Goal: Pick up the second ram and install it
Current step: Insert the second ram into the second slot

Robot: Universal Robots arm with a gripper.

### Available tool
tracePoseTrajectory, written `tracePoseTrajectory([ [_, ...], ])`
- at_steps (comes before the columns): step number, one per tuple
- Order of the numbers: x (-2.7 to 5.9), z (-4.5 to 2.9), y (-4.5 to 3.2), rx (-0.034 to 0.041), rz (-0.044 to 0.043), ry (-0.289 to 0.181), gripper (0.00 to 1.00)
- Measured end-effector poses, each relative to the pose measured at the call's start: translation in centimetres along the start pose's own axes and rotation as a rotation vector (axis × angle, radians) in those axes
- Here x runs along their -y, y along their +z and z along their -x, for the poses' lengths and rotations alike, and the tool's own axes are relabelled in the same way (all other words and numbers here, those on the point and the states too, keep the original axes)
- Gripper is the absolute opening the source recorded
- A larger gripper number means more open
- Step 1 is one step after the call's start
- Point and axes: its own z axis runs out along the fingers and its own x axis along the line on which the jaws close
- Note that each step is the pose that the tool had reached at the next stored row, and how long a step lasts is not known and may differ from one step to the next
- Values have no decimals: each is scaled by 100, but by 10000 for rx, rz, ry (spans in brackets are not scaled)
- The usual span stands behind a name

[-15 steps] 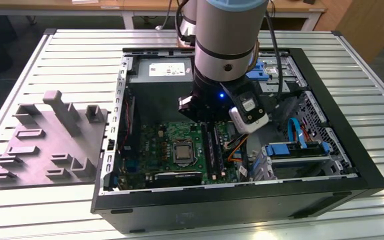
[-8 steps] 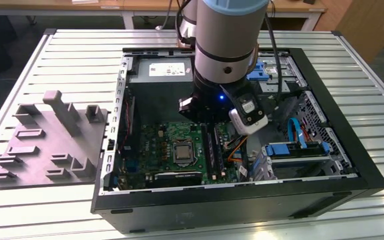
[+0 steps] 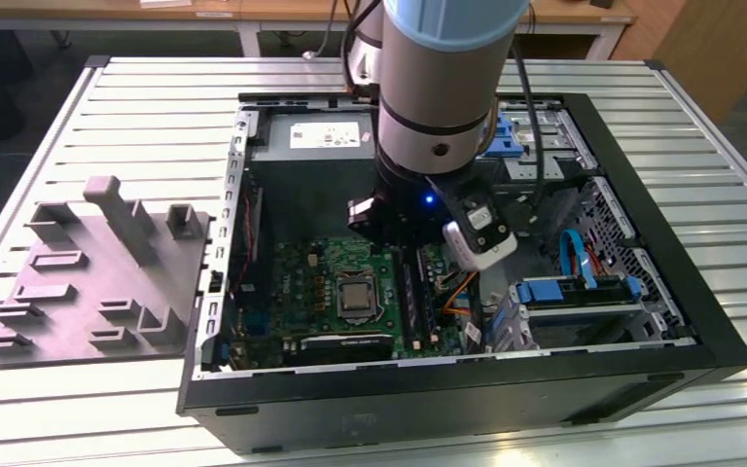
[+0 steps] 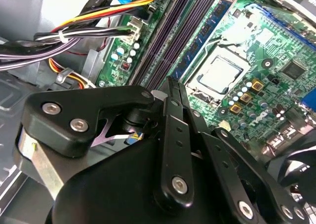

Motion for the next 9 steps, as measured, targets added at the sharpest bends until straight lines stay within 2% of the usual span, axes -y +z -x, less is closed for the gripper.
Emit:
tracePoseTrajectory([
  [9, 3, 45, 48, 1, 1, 1, 11],
])
